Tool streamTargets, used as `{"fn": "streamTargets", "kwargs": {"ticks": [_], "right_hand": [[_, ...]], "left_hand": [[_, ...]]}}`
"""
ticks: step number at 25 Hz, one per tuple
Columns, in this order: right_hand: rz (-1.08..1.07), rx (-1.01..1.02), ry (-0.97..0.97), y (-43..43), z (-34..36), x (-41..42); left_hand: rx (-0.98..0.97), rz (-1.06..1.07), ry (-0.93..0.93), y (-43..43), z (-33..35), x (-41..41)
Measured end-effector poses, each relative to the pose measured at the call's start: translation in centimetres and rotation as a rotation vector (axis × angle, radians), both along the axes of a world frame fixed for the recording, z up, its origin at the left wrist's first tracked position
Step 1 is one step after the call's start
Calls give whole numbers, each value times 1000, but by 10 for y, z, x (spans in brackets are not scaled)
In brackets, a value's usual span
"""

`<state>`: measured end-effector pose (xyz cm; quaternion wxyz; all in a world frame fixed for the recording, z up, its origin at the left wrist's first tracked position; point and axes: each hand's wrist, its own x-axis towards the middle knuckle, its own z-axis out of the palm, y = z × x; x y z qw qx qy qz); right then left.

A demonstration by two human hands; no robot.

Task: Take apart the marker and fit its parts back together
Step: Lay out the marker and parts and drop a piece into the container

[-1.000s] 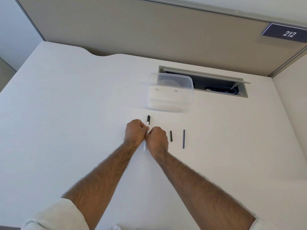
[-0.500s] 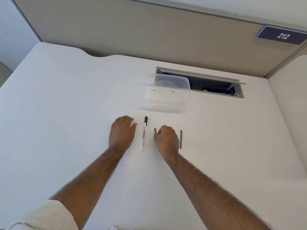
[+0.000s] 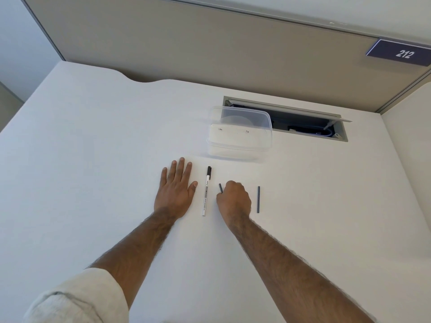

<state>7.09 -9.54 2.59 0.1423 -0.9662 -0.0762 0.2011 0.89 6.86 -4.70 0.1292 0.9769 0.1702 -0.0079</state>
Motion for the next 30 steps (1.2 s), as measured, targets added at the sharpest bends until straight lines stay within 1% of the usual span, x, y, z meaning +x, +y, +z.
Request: {"fn": "streamTargets", "kwargs": {"ticks": [10, 16, 18, 22, 25, 27, 30], "right_hand": [[49, -30, -40, -4, 0, 1], [26, 48, -41, -4, 5, 6], [32, 92, -108, -3, 16, 19], [75, 175, -317, 2, 41, 70], [171, 137, -418, 8, 55, 117], [303, 51, -459, 14, 61, 144], [536, -83, -464, 21, 62, 174]], "left_hand": [[-7, 3, 0, 0, -2, 0], [-9, 1, -15, -1, -1, 0], [-2, 2, -24, -1, -1, 0], [16, 0, -26, -1, -2, 0], [18, 3, -23, -1, -2, 0], [25, 4, -17, -1, -3, 0], [29, 7, -25, 0, -3, 1]]}}
